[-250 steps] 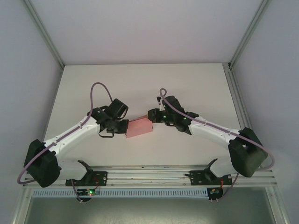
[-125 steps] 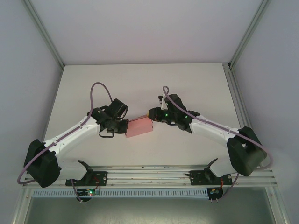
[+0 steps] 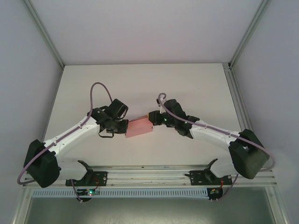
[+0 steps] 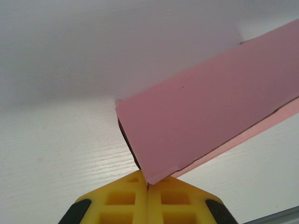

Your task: Assemble paper box

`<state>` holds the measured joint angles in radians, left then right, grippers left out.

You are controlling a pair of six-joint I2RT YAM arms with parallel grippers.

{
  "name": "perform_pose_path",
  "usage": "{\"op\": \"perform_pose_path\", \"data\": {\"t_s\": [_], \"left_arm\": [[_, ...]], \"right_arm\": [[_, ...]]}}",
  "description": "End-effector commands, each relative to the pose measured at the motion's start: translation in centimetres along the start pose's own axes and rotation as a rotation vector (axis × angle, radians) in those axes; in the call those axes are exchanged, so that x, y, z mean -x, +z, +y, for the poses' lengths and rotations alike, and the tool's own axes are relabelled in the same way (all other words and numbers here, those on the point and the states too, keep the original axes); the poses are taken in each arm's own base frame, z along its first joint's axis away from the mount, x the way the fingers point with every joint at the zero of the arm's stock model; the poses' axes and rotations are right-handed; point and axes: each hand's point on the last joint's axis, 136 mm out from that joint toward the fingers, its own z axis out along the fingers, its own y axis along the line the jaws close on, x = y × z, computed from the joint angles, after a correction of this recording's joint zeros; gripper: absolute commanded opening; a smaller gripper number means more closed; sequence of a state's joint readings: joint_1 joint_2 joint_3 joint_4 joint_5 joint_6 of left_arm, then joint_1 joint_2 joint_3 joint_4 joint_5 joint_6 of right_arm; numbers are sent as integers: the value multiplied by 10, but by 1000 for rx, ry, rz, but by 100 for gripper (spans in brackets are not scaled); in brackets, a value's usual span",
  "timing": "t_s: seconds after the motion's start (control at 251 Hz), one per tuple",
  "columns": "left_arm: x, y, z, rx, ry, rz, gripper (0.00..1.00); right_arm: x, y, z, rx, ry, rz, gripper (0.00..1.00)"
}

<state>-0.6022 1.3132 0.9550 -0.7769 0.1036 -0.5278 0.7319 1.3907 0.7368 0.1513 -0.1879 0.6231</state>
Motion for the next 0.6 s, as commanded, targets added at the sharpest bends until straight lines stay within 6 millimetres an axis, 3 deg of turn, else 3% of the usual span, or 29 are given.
{"op": "perform_pose_path", "data": {"t_s": [0.0,0.16,0.291,0.443,0.599], "left_arm": [[-39,31,26,103,-9,156,0],[-39,32,25,101,-8,167,0],[-38,31,27,111,-4,161,0],[-38,31,27,112,3,156,0],[-37,30,28,120,12,159,0]], "right_arm": [[-110,-2,-56,-215,-33,317,0],[-99,-6,-52,-288,-73,294,0],[-76,-14,-49,-342,-109,259,14],[-50,-22,-25,-249,-114,197,19],[-35,-28,-1,-120,-125,164,42]]}}
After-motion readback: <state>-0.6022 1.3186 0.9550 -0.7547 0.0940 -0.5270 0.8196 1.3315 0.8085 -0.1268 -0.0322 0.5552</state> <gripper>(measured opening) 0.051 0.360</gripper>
